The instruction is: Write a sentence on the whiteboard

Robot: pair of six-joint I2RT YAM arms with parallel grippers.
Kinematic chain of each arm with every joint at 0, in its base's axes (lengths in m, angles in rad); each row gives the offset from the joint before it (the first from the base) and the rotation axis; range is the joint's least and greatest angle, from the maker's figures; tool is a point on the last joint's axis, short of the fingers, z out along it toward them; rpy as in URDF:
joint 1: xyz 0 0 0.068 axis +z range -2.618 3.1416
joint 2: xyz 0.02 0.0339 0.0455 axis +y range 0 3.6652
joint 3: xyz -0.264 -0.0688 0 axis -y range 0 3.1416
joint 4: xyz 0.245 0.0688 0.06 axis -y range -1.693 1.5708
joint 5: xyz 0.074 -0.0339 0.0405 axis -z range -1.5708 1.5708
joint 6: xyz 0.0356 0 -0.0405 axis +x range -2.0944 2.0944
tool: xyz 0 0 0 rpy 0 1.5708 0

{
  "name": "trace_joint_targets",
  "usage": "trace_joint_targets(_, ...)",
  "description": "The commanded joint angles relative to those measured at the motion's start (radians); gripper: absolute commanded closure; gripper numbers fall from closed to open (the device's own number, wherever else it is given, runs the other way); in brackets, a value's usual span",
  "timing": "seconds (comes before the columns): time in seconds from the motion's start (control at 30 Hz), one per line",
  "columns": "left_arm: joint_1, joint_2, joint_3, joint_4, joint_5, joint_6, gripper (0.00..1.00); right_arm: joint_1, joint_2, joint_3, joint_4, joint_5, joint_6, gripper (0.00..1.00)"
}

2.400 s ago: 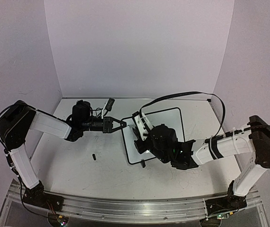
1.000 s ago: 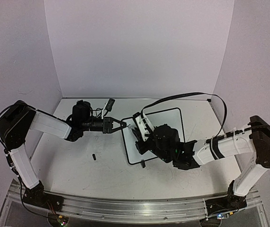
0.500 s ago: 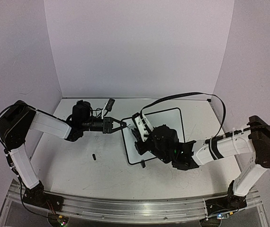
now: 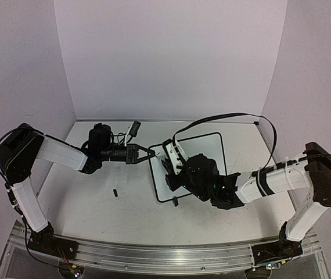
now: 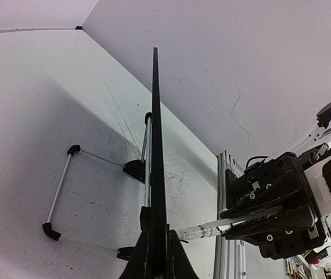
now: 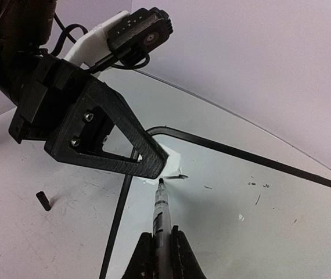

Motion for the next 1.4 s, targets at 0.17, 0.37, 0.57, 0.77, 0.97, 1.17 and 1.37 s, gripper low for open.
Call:
trace_joint_targets(0.17, -0.016, -0.013, 0.021, -0.035, 0.042, -0.03, 1.0, 0.01, -0.03, -0.001, -0.07, 0.029, 0.029, 1.0)
trace_joint_targets(0.37, -0.015, -0.015, 0.018, -0.035, 0.042, -0.029, 1.0, 0.018, -0.038, -0.02, -0.082, 0.034, 0.082, 1.0)
trace_joint_targets(0.57, -0.016, -0.014, 0.019, -0.035, 0.042, -0.03, 1.0, 0.031, -0.047, -0.041, -0.09, 0.039, 0.109, 1.0)
trace_joint_targets(0.77, -0.016, -0.012, 0.019, -0.035, 0.043, -0.03, 1.0, 0.036, -0.04, -0.042, -0.091, 0.038, 0.113, 1.0)
trace_joint_targets(0.97, -0.016, -0.013, 0.019, -0.035, 0.042, -0.028, 1.0, 0.036, -0.04, -0.037, -0.095, 0.047, 0.11, 1.0)
trace_joint_targets(1.17, -0.015, -0.012, 0.019, -0.035, 0.042, -0.028, 1.0, 0.036, -0.095, -0.014, -0.094, 0.027, 0.093, 1.0)
trace_joint_targets(1.37, -0.015, -0.011, 0.019, -0.036, 0.043, -0.028, 1.0, 0.032, -0.086, 0.007, -0.095, 0.027, 0.081, 1.0)
